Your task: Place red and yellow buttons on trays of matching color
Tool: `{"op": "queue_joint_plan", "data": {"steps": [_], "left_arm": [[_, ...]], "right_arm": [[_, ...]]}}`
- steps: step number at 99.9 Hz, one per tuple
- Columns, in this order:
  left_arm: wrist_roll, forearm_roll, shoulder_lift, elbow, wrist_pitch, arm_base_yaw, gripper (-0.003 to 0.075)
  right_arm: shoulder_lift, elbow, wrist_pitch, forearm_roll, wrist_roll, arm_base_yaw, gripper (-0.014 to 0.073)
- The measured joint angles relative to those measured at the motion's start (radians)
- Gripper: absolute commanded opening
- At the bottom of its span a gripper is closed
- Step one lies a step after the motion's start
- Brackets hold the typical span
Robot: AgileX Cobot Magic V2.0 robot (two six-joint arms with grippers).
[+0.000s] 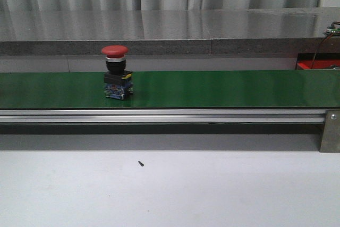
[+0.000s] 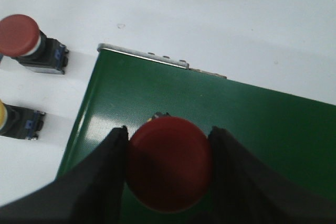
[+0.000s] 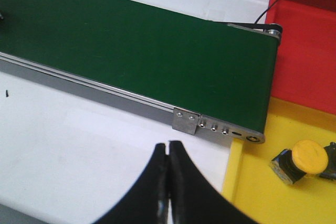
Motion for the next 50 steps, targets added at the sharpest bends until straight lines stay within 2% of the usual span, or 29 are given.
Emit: {"op": "queue_joint_plan", "data": {"steps": [9,17,23,24,35,39,44,50], "left_arm": [[0.000,0.000,0.026,0.000,0.009,-0.007,0.0137],[0.000,-0.008,0.046,0.000,0.020,-0.007,0.0206],[0.000,-0.015,0.048,-0.002,0.017,-0.007,0.0324],[0.000,-0.017,0.048,-0.002,0.017,-0.007,0.0324],[0.000,-0.018,0.050,-0.004,0.024,-0.011,0.0571],[0.000,-0.018,0.050,-0.002,0.024,-0.011,0.0630],[0.000,-0.016,0.050,-0.002,0.026,-0.013,0.0665],[0.001,-0.016,0.045,0.000,0.026,-0.015,0.0673]], "right_arm": [[0.000,0.000,0.000,0.000,0.000,0.000,-0.0068],[0.000,0.000,0.000,0.000,0.000,0.000,-0.0068],[0.000,0.000,0.000,0.000,0.000,0.000,-0.0068],[0.000,0.000,0.000,0.000,0.000,0.000,-0.0068],[0.000,0.000,0.000,0.000,0.000,0.000,-0.0068],[0.000,0.000,0.000,0.000,0.000,0.000,-0.0068],[0.000,0.000,0.000,0.000,0.000,0.000,-0.0068],[0.000,0.000,0.000,0.000,0.000,0.000,-0.0068]]}}
